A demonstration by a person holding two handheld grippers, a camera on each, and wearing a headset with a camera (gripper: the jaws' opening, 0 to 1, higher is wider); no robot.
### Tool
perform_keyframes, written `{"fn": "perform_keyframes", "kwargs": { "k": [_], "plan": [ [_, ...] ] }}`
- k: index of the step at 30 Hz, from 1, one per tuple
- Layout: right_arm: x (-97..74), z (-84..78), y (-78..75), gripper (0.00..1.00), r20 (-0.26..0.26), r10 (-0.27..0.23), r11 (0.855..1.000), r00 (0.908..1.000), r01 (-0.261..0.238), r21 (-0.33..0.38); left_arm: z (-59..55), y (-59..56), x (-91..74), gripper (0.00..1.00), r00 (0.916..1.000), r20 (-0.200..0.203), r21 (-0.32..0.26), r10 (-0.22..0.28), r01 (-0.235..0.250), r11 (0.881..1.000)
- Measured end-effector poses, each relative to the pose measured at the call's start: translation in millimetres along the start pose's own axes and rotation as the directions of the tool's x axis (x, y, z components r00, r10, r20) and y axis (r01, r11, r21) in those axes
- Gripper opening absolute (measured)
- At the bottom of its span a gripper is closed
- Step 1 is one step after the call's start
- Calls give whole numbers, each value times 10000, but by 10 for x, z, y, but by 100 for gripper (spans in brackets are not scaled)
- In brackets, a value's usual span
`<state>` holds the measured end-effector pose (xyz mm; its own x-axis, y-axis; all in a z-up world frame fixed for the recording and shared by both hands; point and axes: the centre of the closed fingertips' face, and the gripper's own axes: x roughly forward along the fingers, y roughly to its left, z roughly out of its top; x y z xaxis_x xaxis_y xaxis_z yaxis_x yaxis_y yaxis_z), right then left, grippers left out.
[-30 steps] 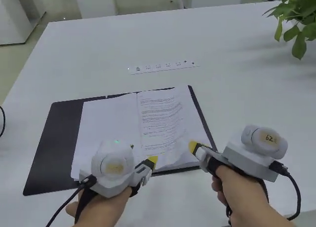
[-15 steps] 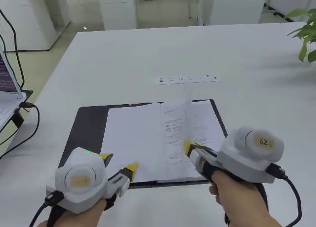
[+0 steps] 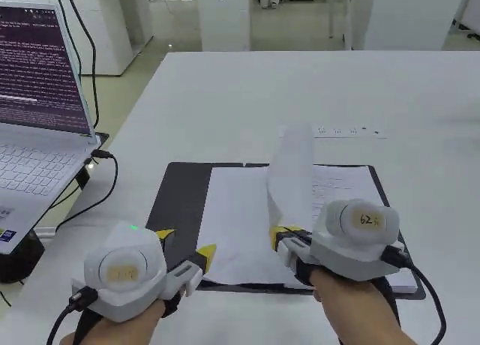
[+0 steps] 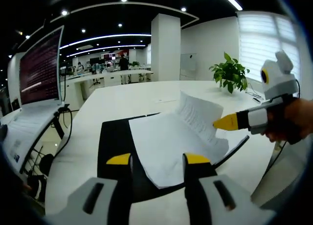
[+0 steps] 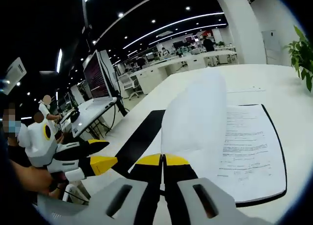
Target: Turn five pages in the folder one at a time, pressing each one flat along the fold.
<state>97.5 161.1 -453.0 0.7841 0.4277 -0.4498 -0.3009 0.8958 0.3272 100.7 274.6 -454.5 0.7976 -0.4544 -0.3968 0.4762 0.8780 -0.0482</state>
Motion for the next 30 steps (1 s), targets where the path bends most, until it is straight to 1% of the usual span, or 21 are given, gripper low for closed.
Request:
{"fn": "perform_keyframes", "kwargs": {
  "k": [1,2,7,10,12,14,15,16,18,20,21,22,26,28,30],
  "plan": [
    [44,-41,38,0,-215,37,9996,9998,-43,-290,-12,27,-13,40,10000,-21,-17,49,-49,10000],
    [77,-62,66,0,-293,80,9986,9995,-95,-515,-24,51,-26,40,10000,-35,-34,83,-83,10000],
    [259,-200,227,0,-794,333,9960,9963,-397,-796,-98,182,-98,39,9995,-138,-204,295,-298,9993],
    [330,-279,283,0,-1071,375,9921,9935,-499,-1155,-139,229,-124,39,9991,-206,-283,374,-380,9989],
    [385,-343,325,0,-1279,452,9908,9907,-609,-1211,-175,251,-137,39,9988,-276,-326,403,-412,9986],
    [445,-427,356,0,-1584,548,9900,9858,-742,-1197,-201,259,-155,39,9986,-340,-401,398,-412,9983],
    [469,-451,370,0,-1641,580,9889,9847,-792,-1259,-208,260,-160,38,9987,-341,-430,386,-401,9983],
    [505,-497,386,0,-1807,619,9871,9816,-870,-1346,-218,264,-164,38,9986,-361,-430,384,-400,9983],
    [568,-550,407,0,-1928,633,9868,9792,-902,-1344,-241,272,-174,38,9984,-421,-427,387,-405,9983],
    [633,-650,429,0,-2292,638,9826,9713,-1012,-1555,-267,287,-180,38,9980,-480,-476,410,-433,9979],
    [659,-676,433,0,-2330,631,9826,9704,-1013,-1557,-276,291,-182,38,9979,-496,-479,418,-442,9979],
    [689,-730,439,0,-2474,634,9816,9668,-1052,-1595,-295,298,-184,38,9974,-569,-464,438,-464,9978],
    [765,-885,429,0,-2882,530,9767,9561,-1097,-1843,-340,310,-182,37,9967,-687,-484,439,-473,9977],
    [788,-954,407,0,-3042,455,9712,9515,-1134,-2095,-354,313,-184,37,9963,-729,-528,447,-486,9974],
    [807,-996,391,0,-3081,458,9707,9502,-1152,-2110,-372,315,-182,37,9959,-785,-523,454,-496,9974]
  ]
}}
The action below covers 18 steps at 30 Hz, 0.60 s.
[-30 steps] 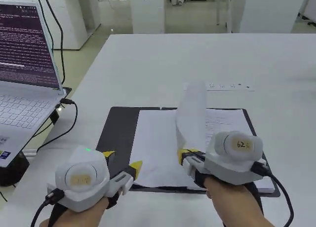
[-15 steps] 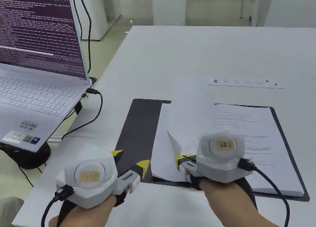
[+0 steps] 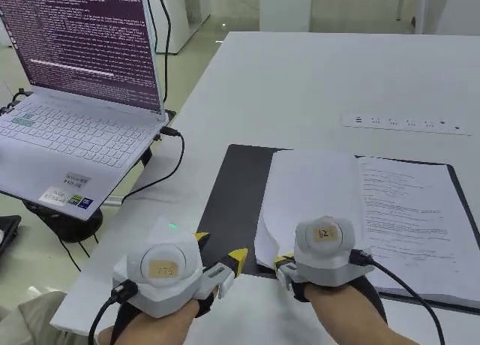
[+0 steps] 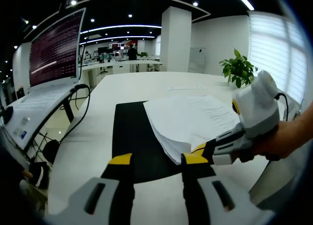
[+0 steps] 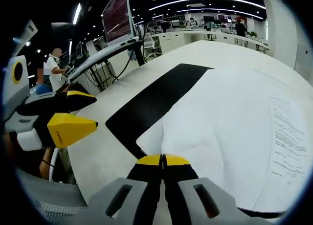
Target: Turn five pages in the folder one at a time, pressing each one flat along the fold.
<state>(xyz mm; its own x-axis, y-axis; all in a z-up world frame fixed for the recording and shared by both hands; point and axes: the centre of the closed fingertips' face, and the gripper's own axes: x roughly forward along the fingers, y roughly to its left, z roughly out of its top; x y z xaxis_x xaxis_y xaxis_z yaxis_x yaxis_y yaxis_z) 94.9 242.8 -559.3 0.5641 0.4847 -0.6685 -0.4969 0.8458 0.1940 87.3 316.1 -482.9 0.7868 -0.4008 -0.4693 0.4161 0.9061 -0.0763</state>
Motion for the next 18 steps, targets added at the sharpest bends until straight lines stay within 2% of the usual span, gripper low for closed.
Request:
{"fn": "perform_keyframes", "kwargs": {
  "k": [8,14,18],
  "plan": [
    [-1,-8,9,0,174,121,9998,9998,-119,-155,-31,-17,-8,37,9999,-109,4,22,-22,10000],
    [-34,-21,65,4,336,481,9988,9983,-479,-71,-29,-21,4,36,9998,-174,94,-15,16,10000],
    [-76,-9,73,3,524,633,9980,9966,-634,-4,-14,-31,56,36,9996,-276,198,-101,107,9997]
  ]
}}
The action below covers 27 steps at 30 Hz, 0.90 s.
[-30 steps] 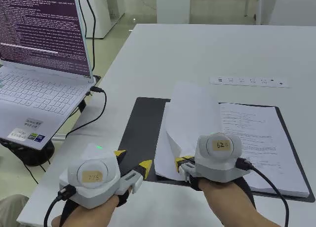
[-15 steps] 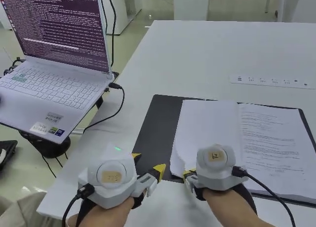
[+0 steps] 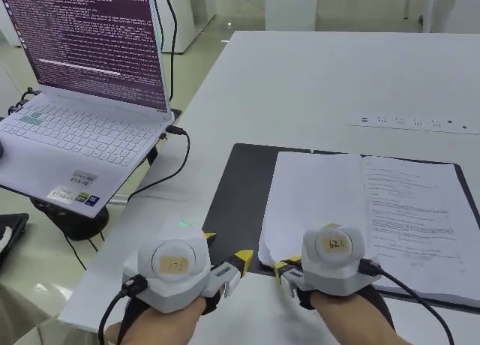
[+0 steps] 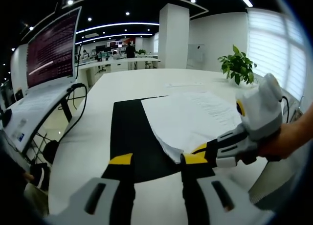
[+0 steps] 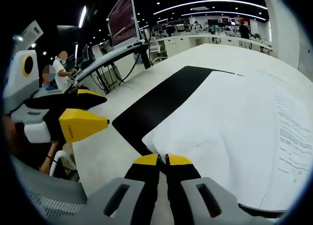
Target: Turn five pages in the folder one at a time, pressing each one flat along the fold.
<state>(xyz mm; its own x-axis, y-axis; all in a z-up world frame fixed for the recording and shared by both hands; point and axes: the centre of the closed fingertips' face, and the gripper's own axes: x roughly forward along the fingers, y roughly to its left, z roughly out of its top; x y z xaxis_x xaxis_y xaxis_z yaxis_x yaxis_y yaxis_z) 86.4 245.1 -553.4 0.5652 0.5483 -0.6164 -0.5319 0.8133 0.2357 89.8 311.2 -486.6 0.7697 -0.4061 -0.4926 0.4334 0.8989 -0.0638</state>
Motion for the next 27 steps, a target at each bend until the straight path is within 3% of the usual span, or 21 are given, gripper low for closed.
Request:
{"fn": "perform_keyframes", "kwargs": {
  "k": [6,12,16,19,22,27],
  "plan": [
    [-83,14,59,2,273,380,9989,9989,-387,260,88,-129,211,35,9987,-163,326,-489,494,9982],
    [-324,92,8,0,953,236,9987,9952,-278,432,107,-345,508,32,9940,-431,712,-1002,1031,9921],
    [-520,202,-207,0,1618,-241,9963,9865,103,857,38,-483,660,30,9900,-707,996,-1217,1284,9867],
    [-629,288,-414,0,2118,-607,9910,9754,336,1295,-81,-542,752,29,9868,-1069,1029,-1216,1326,9858],
    [-712,358,-641,0,2569,-955,9813,9617,477,1863,-190,-549,814,29,9857,-1304,944,-1071,1199,9883],
    [-744,394,-938,0,2879,-1356,9715,9480,702,2264,-388,-519,845,27,9828,-1729,950,-648,821,9921]
  ]
}}
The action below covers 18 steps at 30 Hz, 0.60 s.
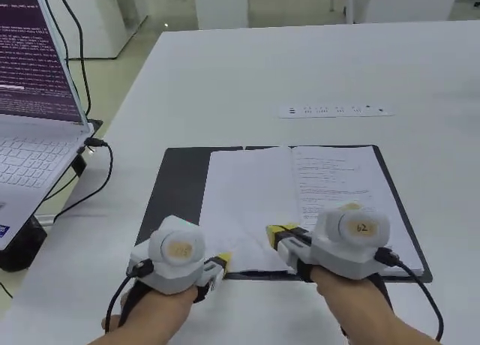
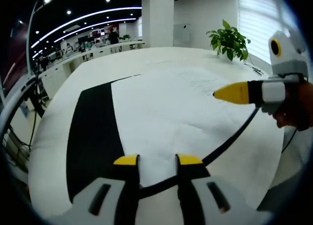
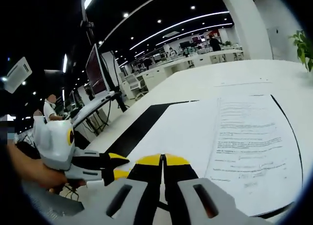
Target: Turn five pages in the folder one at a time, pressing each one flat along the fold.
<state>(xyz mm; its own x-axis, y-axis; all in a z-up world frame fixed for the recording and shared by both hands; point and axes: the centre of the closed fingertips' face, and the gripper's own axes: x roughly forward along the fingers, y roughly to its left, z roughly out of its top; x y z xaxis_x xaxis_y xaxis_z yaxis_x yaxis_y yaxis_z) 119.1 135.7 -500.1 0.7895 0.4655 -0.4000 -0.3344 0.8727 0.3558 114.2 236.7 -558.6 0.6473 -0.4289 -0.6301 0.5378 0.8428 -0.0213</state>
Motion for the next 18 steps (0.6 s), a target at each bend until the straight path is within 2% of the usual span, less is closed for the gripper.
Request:
{"fn": "perform_keyframes", "kwargs": {
  "k": [3,8,13,18],
  "plan": [
    [36,74,-188,0,343,-197,9991,9992,184,390,3,7,-22,27,9989,437,-27,185,-184,9998],
    [137,169,-401,0,641,-438,9972,9970,397,630,-1,19,-35,27,9947,996,-159,259,-245,9996],
    [303,215,-580,0,622,-622,9964,9961,584,615,8,21,-29,27,9929,1160,-234,274,-249,9994],
    [487,170,-771,0,263,-893,9912,9957,863,1006,10,27,-27,27,9924,1199,-286,286,-254,9993]
  ]
}}
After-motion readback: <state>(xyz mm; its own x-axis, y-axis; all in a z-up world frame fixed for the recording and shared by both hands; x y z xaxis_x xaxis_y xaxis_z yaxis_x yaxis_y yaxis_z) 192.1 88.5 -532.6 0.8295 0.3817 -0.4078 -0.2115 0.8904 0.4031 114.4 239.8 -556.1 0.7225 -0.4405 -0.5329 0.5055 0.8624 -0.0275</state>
